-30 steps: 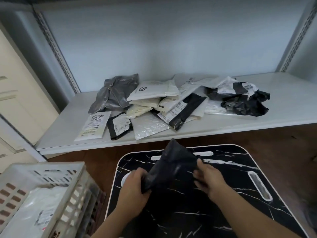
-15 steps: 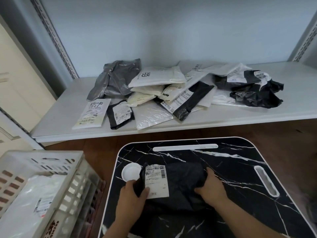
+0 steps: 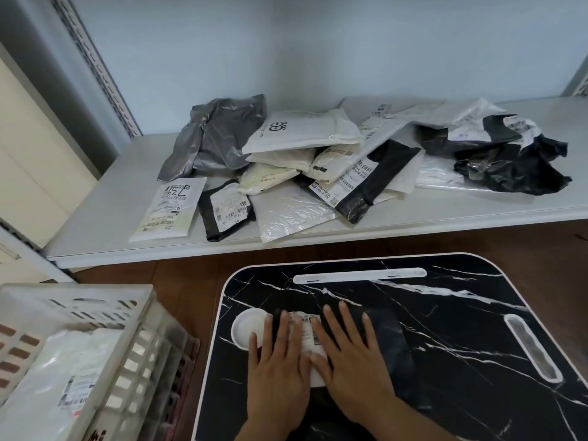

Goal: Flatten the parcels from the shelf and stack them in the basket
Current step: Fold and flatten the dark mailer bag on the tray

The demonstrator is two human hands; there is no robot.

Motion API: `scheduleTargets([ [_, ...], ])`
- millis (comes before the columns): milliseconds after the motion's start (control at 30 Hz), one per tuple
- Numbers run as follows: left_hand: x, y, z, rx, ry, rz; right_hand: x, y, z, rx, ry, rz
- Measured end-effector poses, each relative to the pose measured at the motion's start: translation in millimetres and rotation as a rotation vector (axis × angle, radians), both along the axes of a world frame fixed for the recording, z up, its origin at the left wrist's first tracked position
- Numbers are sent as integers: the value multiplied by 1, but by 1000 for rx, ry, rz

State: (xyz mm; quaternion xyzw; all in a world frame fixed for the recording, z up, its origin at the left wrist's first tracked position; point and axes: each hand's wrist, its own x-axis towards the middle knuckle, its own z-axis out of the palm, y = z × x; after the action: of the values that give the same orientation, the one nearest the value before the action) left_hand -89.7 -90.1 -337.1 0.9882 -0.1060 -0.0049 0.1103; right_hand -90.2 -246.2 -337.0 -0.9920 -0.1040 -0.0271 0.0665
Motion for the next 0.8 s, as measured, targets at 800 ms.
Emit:
scheduleTargets([
  [800, -2, -3, -24, -51, 18, -43, -8, -6, -25, 75, 100, -11],
])
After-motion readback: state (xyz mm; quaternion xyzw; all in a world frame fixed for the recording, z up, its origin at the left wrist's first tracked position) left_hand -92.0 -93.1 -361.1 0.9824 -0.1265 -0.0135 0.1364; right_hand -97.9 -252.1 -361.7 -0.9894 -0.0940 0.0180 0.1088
